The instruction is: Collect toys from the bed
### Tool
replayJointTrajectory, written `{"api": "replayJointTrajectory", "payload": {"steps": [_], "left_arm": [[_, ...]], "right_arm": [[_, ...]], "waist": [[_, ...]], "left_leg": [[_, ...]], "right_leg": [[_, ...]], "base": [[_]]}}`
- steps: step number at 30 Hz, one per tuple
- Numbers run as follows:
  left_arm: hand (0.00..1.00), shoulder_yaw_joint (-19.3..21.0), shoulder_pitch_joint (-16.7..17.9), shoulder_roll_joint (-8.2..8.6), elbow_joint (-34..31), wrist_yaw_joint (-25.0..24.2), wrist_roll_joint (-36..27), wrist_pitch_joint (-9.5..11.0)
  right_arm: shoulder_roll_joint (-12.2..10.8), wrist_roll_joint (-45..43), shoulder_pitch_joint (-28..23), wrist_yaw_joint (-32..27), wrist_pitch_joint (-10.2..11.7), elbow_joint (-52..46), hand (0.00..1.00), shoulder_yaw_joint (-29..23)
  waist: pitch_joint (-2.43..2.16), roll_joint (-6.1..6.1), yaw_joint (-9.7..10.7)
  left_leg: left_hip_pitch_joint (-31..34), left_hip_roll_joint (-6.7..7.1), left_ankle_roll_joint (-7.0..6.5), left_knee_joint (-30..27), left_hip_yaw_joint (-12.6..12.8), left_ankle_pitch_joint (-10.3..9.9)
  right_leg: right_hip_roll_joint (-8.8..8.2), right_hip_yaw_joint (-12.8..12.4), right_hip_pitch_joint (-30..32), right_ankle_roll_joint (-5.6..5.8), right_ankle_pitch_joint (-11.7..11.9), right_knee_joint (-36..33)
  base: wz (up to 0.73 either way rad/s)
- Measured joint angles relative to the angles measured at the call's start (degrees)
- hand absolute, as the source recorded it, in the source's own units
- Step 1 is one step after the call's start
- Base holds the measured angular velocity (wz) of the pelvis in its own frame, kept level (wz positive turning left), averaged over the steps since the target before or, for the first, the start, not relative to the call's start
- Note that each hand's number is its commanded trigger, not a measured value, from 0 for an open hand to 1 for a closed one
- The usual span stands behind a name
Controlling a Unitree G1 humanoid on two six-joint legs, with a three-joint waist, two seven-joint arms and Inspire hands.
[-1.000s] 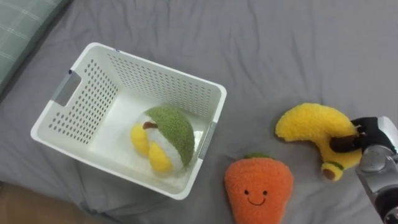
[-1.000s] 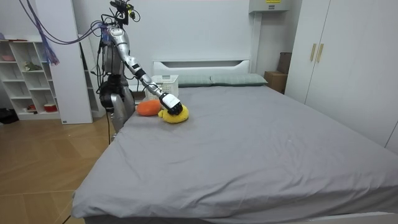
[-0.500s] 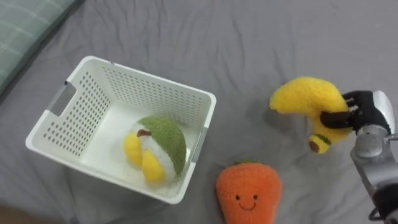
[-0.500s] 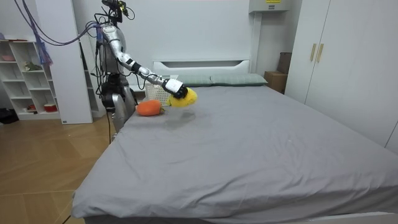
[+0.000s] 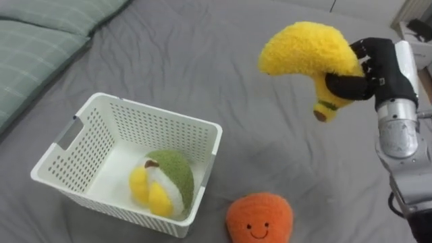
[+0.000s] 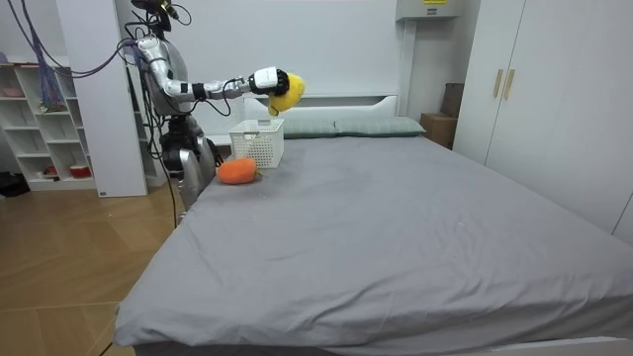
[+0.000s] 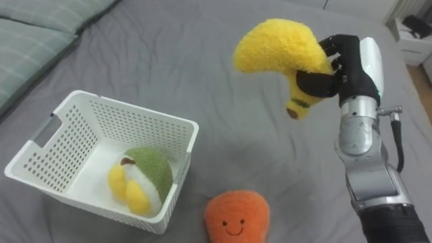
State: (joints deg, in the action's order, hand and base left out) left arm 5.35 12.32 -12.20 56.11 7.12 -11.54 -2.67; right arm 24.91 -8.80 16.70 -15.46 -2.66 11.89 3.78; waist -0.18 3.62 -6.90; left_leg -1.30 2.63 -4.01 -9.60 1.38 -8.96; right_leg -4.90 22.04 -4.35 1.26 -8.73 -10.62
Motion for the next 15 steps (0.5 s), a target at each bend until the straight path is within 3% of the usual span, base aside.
{"api": "replayJointTrajectory", "payload": {"steps": [6, 7, 11, 15], "left_arm": [[0.00, -0.08, -0.09, 0.23, -0.30, 0.14, 1.05, -1.18], [0.00, -0.23, -0.04, 0.39, -0.30, 0.20, 1.08, -1.21], [0.00, -0.78, -0.21, 1.53, -0.24, 0.20, 1.04, -1.91], [0.00, -0.79, -0.35, 2.19, -0.62, 0.19, 1.04, -2.10]], "right_arm": [[-0.61, 1.25, 0.03, 2.76, -1.34, -4.66, 1.00, 1.72], [-1.15, 0.78, 0.02, 3.95, -2.04, -5.96, 1.00, 2.42], [-4.06, -1.08, 0.01, 8.56, -3.70, -10.59, 1.00, 4.24], [-4.87, -2.77, 0.01, 11.14, -3.75, -12.97, 1.00, 6.80]], "waist": [[0.06, 0.47, -1.24], [0.31, 0.55, -1.32], [0.60, 0.39, -1.45], [0.72, 0.18, -3.09]], "left_leg": [[-0.60, 0.10, -0.01, -0.17, -0.73, 0.01], [-0.96, 0.09, 0.00, -0.11, -0.80, 0.00], [-1.14, 0.15, -0.03, -0.12, -1.17, -0.06], [-1.27, 0.11, -0.02, -0.11, -1.04, -0.22]], "right_leg": [[-0.02, 0.55, -0.91, 0.02, -0.01, 0.00], [0.02, 0.61, -1.28, 0.03, -0.02, 0.05], [0.03, 0.56, -1.52, 0.06, -0.04, 0.05], [0.02, 0.10, -1.53, 0.07, -0.04, 0.03]], "base": [[0.06], [0.05], [0.03], [-0.04]]}}
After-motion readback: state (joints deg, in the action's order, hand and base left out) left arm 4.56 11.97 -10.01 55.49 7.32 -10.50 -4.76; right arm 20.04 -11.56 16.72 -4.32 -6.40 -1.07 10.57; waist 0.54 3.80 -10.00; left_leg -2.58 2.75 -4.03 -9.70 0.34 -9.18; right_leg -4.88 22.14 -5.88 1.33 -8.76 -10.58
